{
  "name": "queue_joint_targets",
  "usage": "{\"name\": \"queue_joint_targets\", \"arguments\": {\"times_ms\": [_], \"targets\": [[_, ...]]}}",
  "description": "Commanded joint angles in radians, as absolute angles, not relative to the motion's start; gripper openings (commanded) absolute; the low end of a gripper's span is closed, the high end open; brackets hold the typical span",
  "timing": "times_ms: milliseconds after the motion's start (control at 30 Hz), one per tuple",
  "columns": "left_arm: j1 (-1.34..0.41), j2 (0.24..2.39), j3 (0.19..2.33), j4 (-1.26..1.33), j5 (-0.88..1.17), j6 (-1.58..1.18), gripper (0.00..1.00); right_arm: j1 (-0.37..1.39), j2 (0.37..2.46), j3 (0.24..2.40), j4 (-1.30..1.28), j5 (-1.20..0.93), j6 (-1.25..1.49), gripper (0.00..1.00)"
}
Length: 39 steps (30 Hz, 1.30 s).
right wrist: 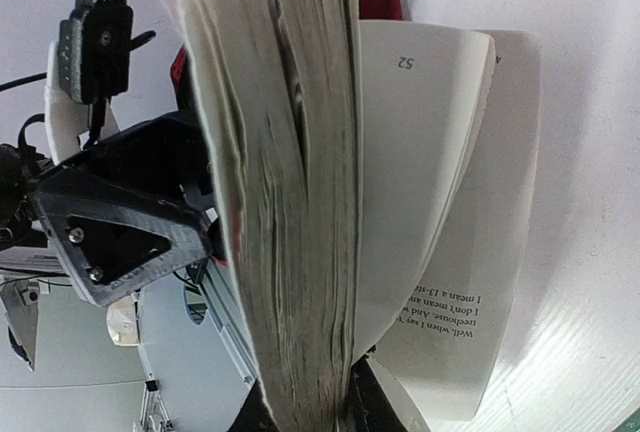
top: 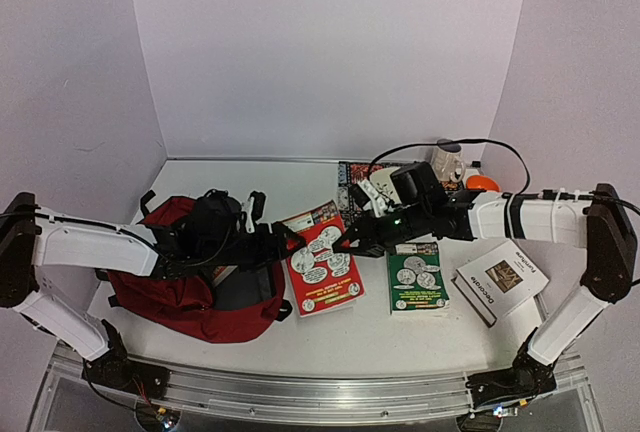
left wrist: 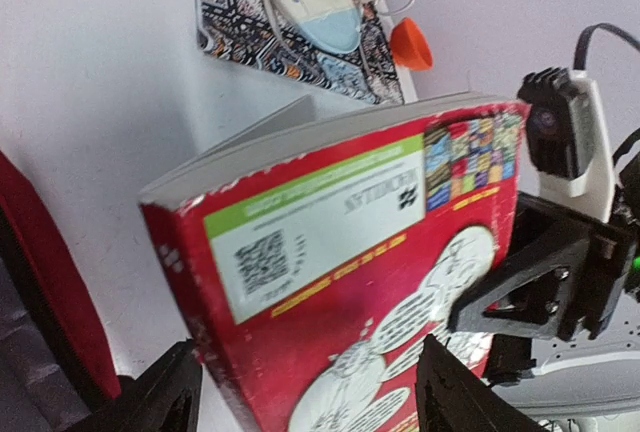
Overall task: Pack the student bag
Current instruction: Pass from the right arm to the left
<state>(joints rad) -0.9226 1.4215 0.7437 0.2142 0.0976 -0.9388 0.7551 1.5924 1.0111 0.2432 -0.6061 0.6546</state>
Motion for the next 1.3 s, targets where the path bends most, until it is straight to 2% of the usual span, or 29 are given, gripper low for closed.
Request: {"name": "queue_joint_targets", "arguments": {"times_ms": [0,67,233,433,600,733,1000,1067,1200,1267], "targets": [[-0.919,1.395,0.738,0.327,0.127,-0.921,0.67,0.754,1.53,1.025,0.342,-0.67,0.671,0.07],[-0.919,1.395,0.731,0.351,0.141,-0.924,0.62,0.754,1.528,1.028,0.35,-0.671,0.67,0.07],[-0.917,1.354,0.671,0.443,0.131,-0.942,0.36,0.754,1.537,1.024,0.37,-0.67,0.671,0.08],[-0.916,1.273,0.608,0.572,0.161,-0.968,0.29,0.751,1.551,1.007,0.399,-0.675,0.68,0.1],[-0.916,1.213,0.584,0.616,0.156,-0.986,0.01,0.746,1.562,1.008,0.409,-0.655,0.685,0.19],[-0.915,1.154,0.56,0.617,0.107,-0.992,0.0,0.739,1.562,1.001,0.408,-0.613,0.696,0.31],[-0.91,1.057,0.516,0.614,-0.053,-1.047,0.0,0.737,1.521,0.964,0.394,-0.507,0.738,0.77],[-0.909,1.047,0.515,0.613,-0.093,-1.065,0.0,0.738,1.501,0.94,0.402,-0.469,0.778,0.85],[-0.905,1.05,0.524,0.614,-0.178,-1.109,0.0,0.744,1.446,0.871,0.501,-0.425,0.871,0.97],[-0.904,1.061,0.531,0.614,-0.226,-1.139,0.0,0.747,1.418,0.812,0.577,-0.406,0.944,0.98]]}}
